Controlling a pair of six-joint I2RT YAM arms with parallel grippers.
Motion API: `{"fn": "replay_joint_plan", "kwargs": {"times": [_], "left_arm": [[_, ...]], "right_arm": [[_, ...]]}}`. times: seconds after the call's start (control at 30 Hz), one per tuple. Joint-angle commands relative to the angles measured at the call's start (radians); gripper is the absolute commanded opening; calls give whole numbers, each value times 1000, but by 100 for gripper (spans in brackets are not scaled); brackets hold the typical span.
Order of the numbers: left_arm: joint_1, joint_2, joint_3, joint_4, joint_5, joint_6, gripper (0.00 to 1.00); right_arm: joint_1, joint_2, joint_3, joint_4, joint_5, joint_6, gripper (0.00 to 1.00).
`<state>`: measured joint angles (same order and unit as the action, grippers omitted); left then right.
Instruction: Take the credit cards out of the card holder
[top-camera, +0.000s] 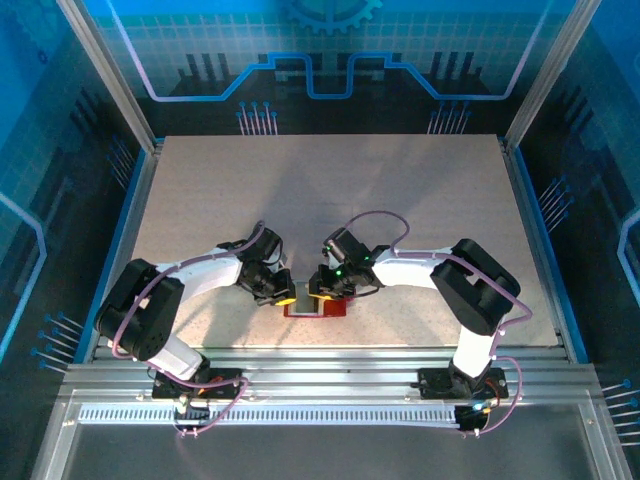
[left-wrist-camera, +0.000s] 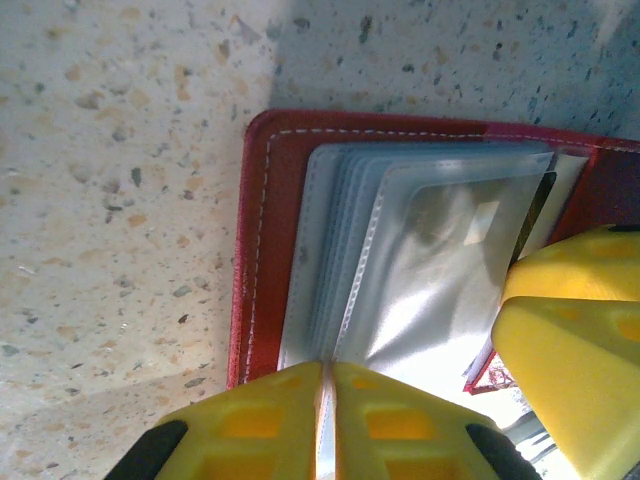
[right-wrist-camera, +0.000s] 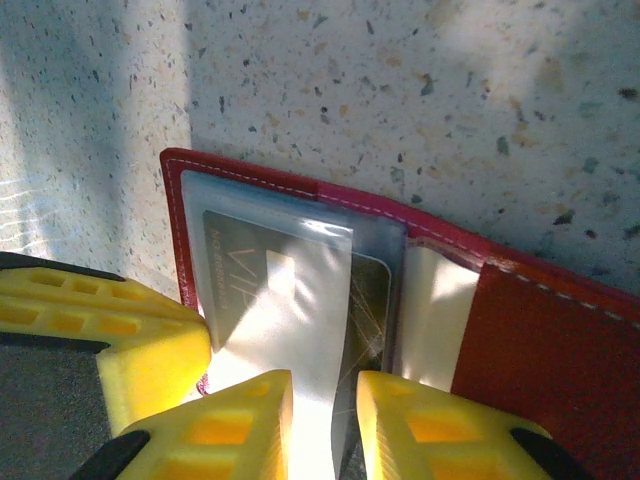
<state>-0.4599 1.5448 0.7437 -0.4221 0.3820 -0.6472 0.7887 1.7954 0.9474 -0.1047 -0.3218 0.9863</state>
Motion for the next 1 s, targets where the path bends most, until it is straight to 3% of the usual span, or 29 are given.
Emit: {"fn": "replay_joint_plan", "kwargs": {"times": [0.0,0.6,0.97], "left_arm": [[4,17,8,-25,7,21,12],[4,-26,78,-68,21,20,12],[3,53,97,-38,69,32,8]], "right_arm": [[-9,-15,15,-84,33,-21,25],[-8,-94,41,-121,44,-29,25],[-36,-122,-22,-63,12,-16,26]]}}
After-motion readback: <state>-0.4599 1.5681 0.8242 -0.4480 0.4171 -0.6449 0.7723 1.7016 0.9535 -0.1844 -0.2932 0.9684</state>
